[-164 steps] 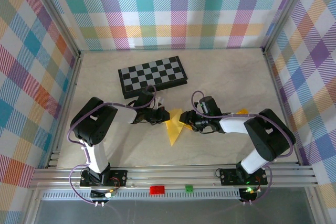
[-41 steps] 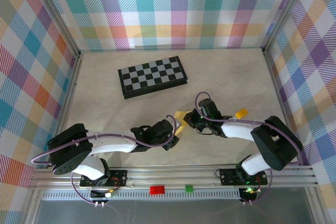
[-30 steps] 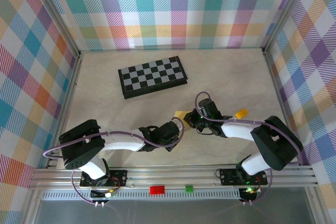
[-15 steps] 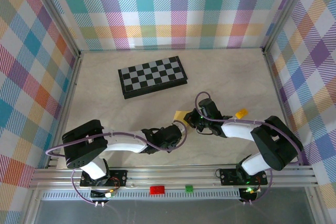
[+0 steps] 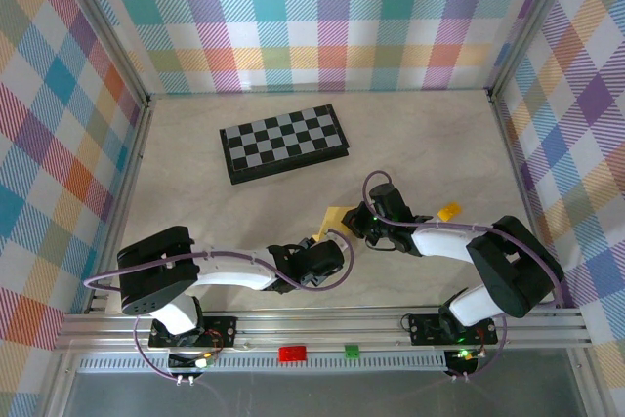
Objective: Fold a paper plane with a square sheet of paper (pick it up from the middle)
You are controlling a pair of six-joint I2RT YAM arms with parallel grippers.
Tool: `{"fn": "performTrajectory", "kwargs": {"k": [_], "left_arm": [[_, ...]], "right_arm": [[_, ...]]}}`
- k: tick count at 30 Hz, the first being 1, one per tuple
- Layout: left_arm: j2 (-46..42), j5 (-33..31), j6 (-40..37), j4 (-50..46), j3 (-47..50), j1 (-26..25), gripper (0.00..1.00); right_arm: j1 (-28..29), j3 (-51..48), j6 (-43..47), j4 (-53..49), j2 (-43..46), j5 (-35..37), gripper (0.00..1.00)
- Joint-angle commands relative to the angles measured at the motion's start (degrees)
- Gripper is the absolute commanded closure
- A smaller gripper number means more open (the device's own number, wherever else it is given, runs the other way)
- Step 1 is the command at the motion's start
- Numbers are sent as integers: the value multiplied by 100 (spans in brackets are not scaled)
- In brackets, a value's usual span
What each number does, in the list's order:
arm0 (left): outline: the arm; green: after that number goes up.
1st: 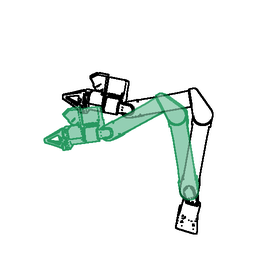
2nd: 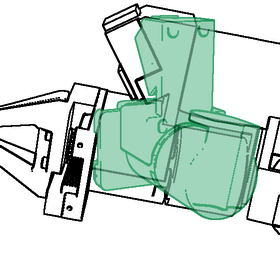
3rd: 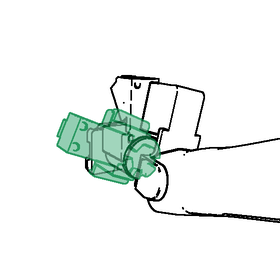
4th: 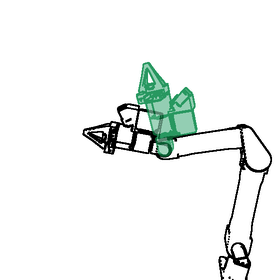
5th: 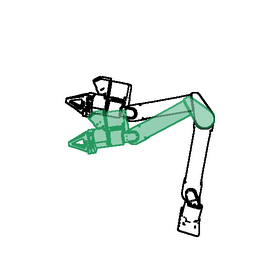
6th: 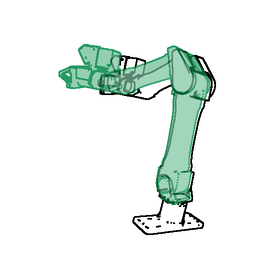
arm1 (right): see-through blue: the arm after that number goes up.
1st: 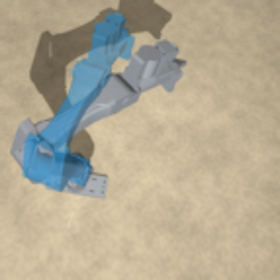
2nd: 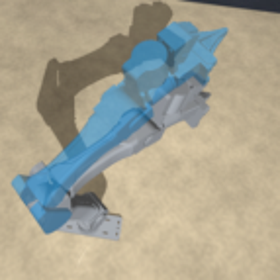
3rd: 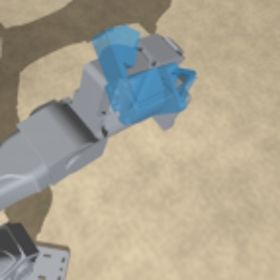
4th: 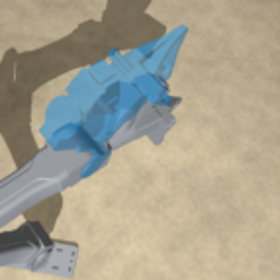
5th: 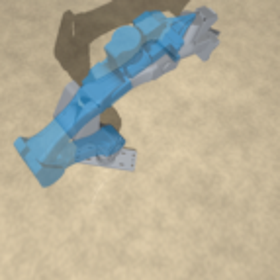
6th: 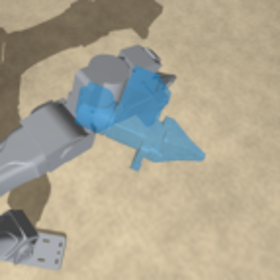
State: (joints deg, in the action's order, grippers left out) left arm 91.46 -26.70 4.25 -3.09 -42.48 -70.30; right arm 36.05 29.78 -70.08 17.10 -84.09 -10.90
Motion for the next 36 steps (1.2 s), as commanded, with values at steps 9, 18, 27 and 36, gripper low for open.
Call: {"fn": "performTrajectory", "kwargs": {"k": [9,18,27,36], "left_arm": [[184,-193,-39,-227,-167,-36,63],[238,-237,-21,-236,-182,-36,70],[205,-269,-19,-192,-172,-36,85],[184,-172,73,-121,-123,-36,94]], "right_arm": [[25,45,-11,17,227,113,100],[25,45,-1,21,210,123,100],[21,36,20,-21,231,147,100],[-1,146,410,-661,538,369,83]]}}
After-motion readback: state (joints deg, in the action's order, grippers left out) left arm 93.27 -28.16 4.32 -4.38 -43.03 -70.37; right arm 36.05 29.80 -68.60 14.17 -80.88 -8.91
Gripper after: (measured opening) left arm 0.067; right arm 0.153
